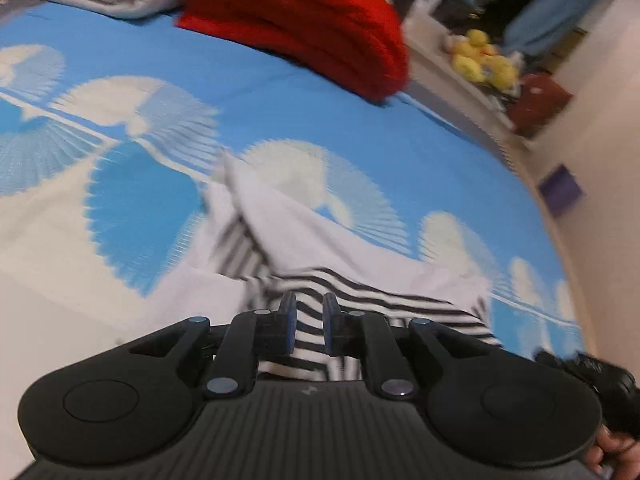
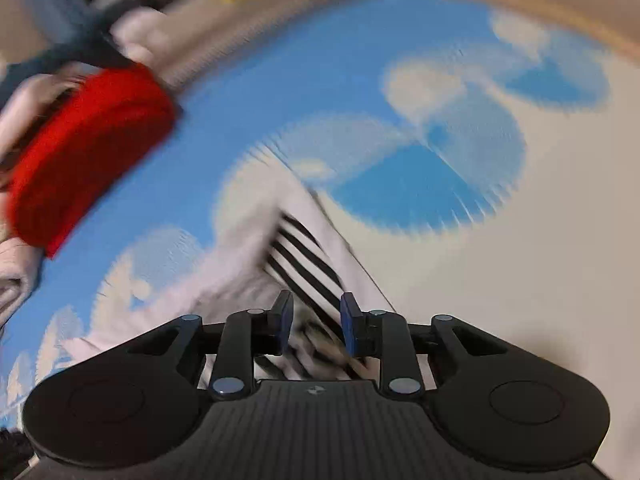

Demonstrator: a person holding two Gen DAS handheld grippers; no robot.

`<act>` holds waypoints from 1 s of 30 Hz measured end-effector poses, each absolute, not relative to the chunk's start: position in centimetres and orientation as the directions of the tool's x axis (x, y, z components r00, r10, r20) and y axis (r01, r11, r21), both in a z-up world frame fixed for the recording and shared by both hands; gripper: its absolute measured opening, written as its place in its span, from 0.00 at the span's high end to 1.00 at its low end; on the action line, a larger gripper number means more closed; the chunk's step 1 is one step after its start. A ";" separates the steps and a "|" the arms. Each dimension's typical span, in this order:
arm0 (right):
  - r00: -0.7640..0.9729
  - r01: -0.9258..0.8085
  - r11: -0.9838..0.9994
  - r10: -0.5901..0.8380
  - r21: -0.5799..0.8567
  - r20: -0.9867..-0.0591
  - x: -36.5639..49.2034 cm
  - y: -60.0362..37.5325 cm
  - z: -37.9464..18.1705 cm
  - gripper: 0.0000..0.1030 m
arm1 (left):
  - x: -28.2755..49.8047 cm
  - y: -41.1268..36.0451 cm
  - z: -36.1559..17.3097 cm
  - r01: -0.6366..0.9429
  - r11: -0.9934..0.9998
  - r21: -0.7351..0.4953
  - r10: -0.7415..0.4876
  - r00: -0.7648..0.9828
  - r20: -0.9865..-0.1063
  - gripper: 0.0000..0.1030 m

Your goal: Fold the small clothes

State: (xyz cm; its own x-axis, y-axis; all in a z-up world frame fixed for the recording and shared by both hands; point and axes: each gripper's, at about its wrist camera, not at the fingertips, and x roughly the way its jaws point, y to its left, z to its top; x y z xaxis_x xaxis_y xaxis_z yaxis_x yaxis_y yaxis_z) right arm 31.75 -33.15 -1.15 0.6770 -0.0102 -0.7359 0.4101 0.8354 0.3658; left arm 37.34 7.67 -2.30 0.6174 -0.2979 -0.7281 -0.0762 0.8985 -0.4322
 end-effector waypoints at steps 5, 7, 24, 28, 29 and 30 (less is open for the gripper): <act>0.677 0.382 0.818 0.069 0.431 -0.733 32.0 -33.1 -1.9 0.67 | 37.7 6.1 -5.7 -0.071 0.903 -0.423 -0.344 0.468 -0.814 0.87; 0.612 0.388 0.779 0.182 0.493 -0.769 33.3 -33.2 -4.4 0.62 | 37.9 5.9 -7.5 -0.100 0.955 -0.281 -0.224 0.381 -0.897 0.88; 0.517 0.356 0.891 0.064 0.282 -0.854 34.7 -32.9 -5.3 0.56 | 37.8 7.2 -7.2 -0.161 0.945 -0.284 -0.202 0.395 -0.896 0.99; 0.481 0.356 0.856 0.175 0.375 -0.859 34.2 -33.3 -6.4 0.98 | 37.5 7.7 -4.6 -0.160 0.951 -0.264 -0.152 0.500 -0.852 0.99; 0.486 0.360 0.844 0.194 0.397 -0.852 34.1 -33.1 -6.3 0.98 | 37.6 7.8 -5.0 -0.177 0.953 -0.244 -0.132 0.483 -0.866 0.99; 0.488 0.352 0.845 0.200 0.402 -0.849 33.9 -32.9 -6.1 0.98 | 37.6 7.8 -5.5 -0.192 0.954 -0.230 -0.122 0.452 -0.884 0.98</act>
State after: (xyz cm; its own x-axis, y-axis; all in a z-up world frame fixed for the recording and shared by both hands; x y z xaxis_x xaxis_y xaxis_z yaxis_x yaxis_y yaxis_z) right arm 33.88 -32.86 -6.14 0.4885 0.2004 -0.8492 0.3517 0.8454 0.4019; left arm 37.56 7.76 -5.51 0.4520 -0.1215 -0.8837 -0.1922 0.9541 -0.2295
